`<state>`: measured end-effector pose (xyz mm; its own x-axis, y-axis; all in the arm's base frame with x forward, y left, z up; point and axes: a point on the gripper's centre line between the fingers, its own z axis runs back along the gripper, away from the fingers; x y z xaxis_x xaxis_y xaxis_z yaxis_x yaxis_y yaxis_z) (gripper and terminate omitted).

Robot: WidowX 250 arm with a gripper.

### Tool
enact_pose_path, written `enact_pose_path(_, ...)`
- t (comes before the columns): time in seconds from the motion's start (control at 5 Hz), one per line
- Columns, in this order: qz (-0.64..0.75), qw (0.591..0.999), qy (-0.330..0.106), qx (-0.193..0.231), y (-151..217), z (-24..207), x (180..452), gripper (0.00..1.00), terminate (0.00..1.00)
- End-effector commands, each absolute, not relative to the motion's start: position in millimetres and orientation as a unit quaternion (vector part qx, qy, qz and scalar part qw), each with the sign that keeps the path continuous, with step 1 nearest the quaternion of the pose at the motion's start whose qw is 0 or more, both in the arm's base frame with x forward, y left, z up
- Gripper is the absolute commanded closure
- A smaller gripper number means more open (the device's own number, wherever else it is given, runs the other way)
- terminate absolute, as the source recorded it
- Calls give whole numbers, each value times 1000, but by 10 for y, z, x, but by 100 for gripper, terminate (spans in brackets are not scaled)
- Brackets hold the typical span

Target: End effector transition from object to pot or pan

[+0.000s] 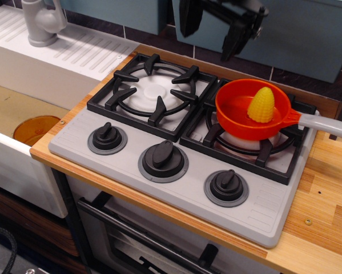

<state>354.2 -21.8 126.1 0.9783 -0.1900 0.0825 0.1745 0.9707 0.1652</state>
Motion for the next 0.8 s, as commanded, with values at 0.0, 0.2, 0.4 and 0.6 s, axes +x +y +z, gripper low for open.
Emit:
enact_pose_path(0.0, -102, 987, -103, 73, -265, 1062, 3699, 0, 0)
enact_pose_path(0.2, -105, 986, -109, 69, -307, 942, 3809, 0, 0)
enact_pose_path(0.4, -101, 987, -112, 59, -376, 808, 3814, 0, 0)
enact_pose_path(0.6, -98, 988, -106, 52, -388, 731, 3797, 0, 0)
